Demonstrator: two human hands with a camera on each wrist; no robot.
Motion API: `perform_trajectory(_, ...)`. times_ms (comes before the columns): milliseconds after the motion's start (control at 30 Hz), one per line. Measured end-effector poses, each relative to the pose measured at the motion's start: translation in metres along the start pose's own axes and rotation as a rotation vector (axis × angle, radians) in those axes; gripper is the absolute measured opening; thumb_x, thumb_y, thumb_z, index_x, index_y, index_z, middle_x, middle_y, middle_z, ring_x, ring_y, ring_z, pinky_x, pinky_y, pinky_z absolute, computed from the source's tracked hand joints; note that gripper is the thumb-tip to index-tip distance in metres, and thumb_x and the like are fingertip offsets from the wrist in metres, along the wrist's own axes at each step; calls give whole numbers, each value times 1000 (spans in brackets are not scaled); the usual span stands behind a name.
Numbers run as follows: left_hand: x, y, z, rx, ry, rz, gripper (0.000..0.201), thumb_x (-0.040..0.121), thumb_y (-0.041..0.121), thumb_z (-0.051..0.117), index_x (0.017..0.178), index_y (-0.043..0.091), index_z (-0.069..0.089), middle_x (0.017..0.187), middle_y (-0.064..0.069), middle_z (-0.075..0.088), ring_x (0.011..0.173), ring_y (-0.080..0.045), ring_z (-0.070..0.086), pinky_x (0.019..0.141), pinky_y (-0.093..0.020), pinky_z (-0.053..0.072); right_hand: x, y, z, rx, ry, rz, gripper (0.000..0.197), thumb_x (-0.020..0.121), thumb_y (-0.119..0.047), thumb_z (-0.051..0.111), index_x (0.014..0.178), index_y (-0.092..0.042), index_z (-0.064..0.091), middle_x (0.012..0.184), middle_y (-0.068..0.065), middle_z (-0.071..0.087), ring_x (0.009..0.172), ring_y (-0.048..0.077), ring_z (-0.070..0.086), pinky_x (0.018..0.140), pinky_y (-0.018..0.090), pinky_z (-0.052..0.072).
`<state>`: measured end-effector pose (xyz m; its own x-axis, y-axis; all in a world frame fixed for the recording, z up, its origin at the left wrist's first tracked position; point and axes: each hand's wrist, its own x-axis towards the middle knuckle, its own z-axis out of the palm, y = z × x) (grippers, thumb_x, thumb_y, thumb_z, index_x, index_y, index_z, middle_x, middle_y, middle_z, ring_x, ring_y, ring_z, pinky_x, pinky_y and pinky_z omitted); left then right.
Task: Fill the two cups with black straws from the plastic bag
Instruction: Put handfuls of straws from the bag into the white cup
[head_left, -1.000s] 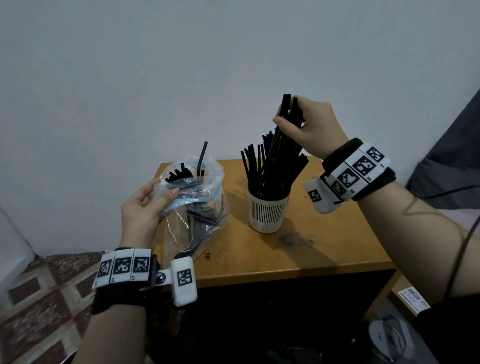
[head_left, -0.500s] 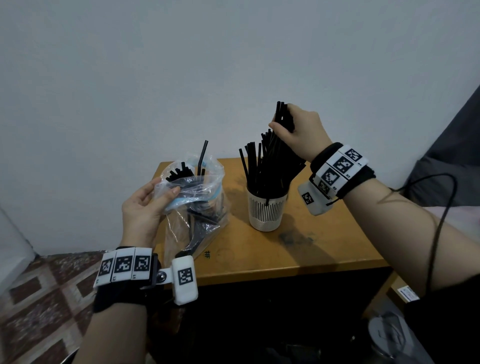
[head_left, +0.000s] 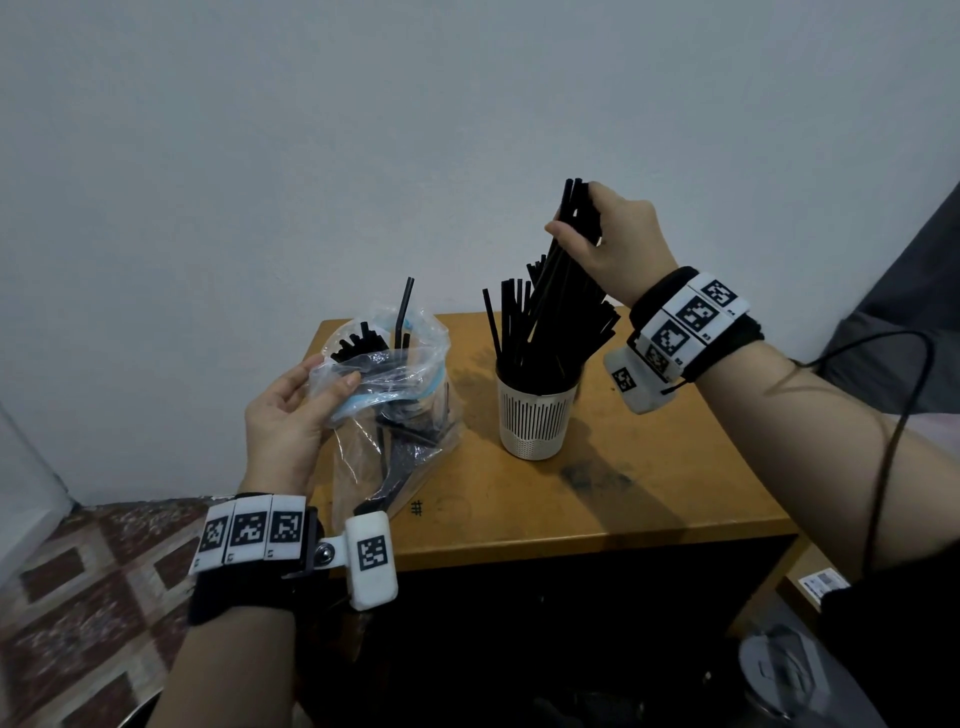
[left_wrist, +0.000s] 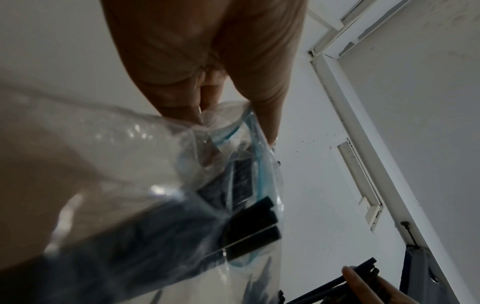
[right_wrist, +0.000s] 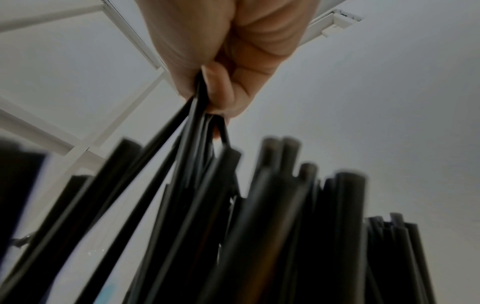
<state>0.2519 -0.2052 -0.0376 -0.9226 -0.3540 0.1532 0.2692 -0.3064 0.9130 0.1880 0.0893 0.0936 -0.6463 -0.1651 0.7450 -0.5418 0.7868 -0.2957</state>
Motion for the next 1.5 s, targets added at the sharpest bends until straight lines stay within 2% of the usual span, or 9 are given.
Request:
perform_trajectory(400,-1,1,0,-1,15,-6,73,57,18,80,126,5,59,105,-10,70,83,-16,72,66,-25,59,-7,3,8,-8,-44,25,28,90,-24,63,98,2,59,81,-2,53,71,13,48,57,1,33)
perform_trajectory(467,-1,1,1,-6,19,-11,73,57,17,80,126,5,59,105,-10,70,84,-18,71,68,-26,60,-9,4,11,10,-84,32,30,89,-27,64,97,1,60,83,0,59,72,15,53,59,7,36)
perform_trajectory(600,-3,0,3,-12,14,-17,71,59,16,79,126,5,58,105,-11,69,80,-15,71,64,-24,59,-11,5,14,119,-149,110,30,88,-29,65,96,-1,62,88,10,68,78,25,64,67,35,53)
perform_trajectory(700,-4,0,4,-6,8,-23,70,59,15,78,126,6,58,104,-9,69,81,-16,71,67,-25,60,-9,6,13,118,-211,154,25,87,-29,65,94,-6,60,87,3,66,73,20,63,58,21,52)
perform_trajectory(867,-6,1,4,-9,14,-24,70,59,15,77,126,6,58,102,-9,69,82,-17,71,70,-28,60,-10,9,12,89,-293,162,27,85,-22,68,109,-16,57,86,-5,57,73,5,53,57,1,39)
perform_trajectory(1033,-6,1,4,-11,12,-24,72,58,16,78,127,5,58,104,-10,69,81,-16,71,66,-25,60,-13,15,14,114,-267,141,51,81,-17,70,127,-20,50,103,0,62,90,11,57,66,-1,37)
perform_trajectory(1167,-4,-1,3,-17,17,-24,73,58,16,78,127,5,58,106,-12,68,81,-17,71,63,-23,59,-15,14,12,82,-208,98,58,82,-13,70,133,-17,45,109,1,60,85,9,51,69,-1,34)
perform_trajectory(1333,-3,-2,2,-18,20,-21,74,57,16,79,127,5,58,106,-12,68,82,-17,71,63,-23,58,-16,13,11,146,-136,78,57,85,-10,65,136,-17,41,100,0,67,85,7,56,72,-3,36)
perform_trajectory(1500,-4,-2,1,-25,14,-22,69,58,15,78,124,6,58,103,-10,69,77,-14,72,64,-24,59,-13,10,6,203,-50,40,60,85,-10,67,137,-19,38,90,-1,67,69,-3,59,73,7,45)
